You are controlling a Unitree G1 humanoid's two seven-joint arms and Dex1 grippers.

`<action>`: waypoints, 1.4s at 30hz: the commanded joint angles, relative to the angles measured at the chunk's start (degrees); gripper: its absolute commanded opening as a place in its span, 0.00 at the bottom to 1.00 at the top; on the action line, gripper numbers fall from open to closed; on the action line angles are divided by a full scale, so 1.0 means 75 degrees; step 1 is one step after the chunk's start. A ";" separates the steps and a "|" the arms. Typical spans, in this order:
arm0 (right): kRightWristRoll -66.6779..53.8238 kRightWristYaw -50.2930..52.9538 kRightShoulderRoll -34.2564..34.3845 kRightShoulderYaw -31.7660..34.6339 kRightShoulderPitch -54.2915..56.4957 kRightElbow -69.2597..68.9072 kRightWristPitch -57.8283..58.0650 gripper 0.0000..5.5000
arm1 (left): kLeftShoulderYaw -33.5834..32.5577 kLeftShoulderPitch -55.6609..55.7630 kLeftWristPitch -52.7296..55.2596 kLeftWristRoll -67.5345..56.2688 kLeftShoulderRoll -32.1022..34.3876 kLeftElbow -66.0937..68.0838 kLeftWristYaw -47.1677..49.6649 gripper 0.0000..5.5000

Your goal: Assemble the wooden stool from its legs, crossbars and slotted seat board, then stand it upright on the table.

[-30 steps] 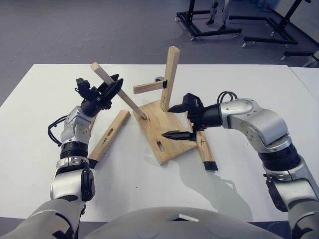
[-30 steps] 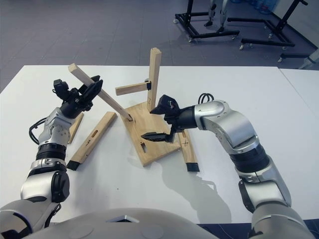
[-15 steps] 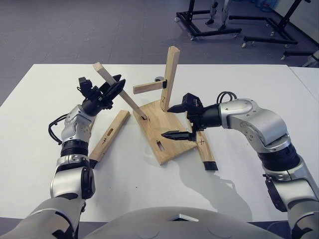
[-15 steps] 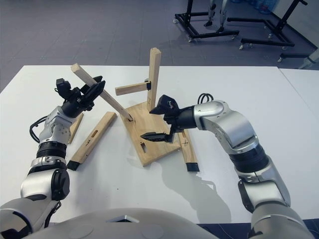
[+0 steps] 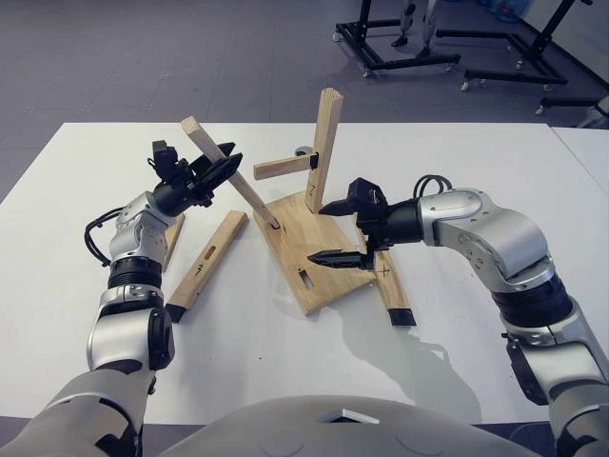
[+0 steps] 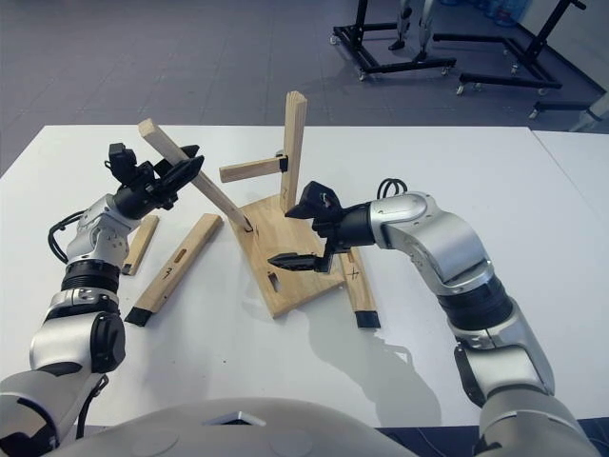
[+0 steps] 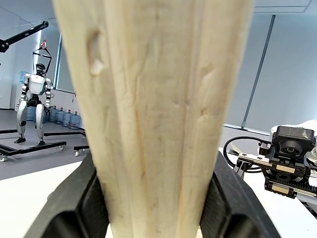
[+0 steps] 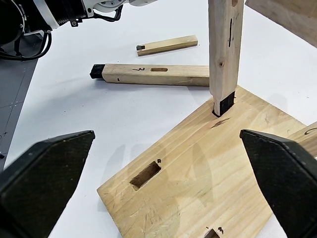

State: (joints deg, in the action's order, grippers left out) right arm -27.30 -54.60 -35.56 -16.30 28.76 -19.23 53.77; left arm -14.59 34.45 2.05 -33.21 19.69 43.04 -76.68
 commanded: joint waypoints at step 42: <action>-0.0169 0.0304 0.0051 -0.0045 -0.0109 -0.0194 0.0126 0.98 | 0.0385 -0.0459 0.0037 0.0530 0.0327 -0.1218 0.0585 0.37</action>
State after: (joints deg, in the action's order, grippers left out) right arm -28.25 -52.71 -35.23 -16.36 28.12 -20.44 54.33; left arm -11.99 31.04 2.39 -30.72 20.91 33.98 -73.19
